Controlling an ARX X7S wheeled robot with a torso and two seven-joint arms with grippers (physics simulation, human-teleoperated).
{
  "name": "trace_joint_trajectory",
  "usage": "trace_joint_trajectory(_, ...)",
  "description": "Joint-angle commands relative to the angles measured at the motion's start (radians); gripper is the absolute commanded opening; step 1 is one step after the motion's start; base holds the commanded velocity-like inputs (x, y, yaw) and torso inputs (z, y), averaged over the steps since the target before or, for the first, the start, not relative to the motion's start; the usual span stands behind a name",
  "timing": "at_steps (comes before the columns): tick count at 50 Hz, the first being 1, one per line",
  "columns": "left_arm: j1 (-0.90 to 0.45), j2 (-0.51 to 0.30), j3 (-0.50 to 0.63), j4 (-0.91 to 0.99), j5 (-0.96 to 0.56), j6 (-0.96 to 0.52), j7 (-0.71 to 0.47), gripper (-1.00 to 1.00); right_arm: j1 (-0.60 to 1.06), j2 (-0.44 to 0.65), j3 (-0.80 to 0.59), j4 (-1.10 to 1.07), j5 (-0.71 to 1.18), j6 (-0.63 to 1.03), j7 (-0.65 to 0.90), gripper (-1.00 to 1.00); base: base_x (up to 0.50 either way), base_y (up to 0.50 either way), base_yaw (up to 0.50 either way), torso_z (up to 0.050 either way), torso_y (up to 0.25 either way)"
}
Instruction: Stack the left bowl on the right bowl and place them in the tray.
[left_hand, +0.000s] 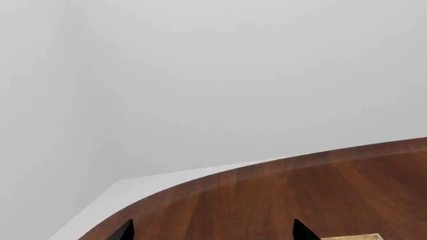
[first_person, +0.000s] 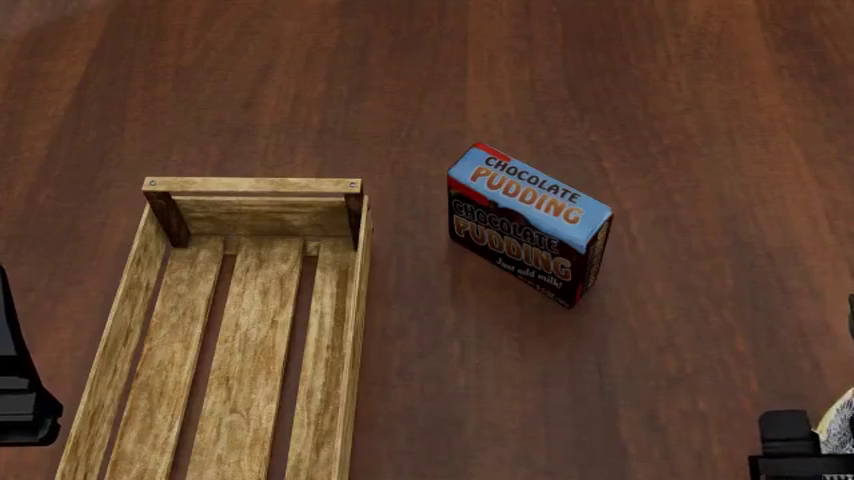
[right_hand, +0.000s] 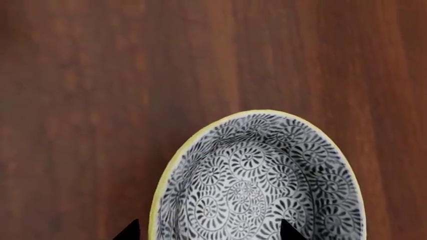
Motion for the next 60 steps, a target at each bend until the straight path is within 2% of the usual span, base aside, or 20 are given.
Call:
trace_joint_trajectory(1, 0.0, -0.002, 0.001, 0.002, -0.001, 0.0, -0.002, 1.0, 0.011, -0.018, -0.016, 0.004, -0.023, -0.01, -0.026, 1.0, 0.0, 0.0, 0.0, 0.0, 0.0)
trace_joint_trajectory(19, -0.004, -0.005, 0.008, 0.001, 0.001, -0.001, -0.003, 1.0, 0.018, -0.051, -0.051, 0.036, -0.086, -0.055, -0.092, 1.0, 0.0, 0.0, 0.0, 0.0, 0.0)
trace_joint_trajectory(32, -0.007, -0.007, 0.007, -0.005, -0.004, -0.001, -0.003, 1.0, -0.006, -0.071, -0.082, 0.083, -0.162, -0.148, -0.178, 1.0, 0.0, 0.0, 0.0, 0.0, 0.0)
trace_joint_trajectory(60, -0.003, -0.013, 0.01, 0.001, 0.001, 0.0, -0.01, 1.0, -0.073, -0.093, -0.098, 0.109, -0.173, -0.195, -0.192, 1.0, 0.0, 0.0, 0.0, 0.0, 0.0)
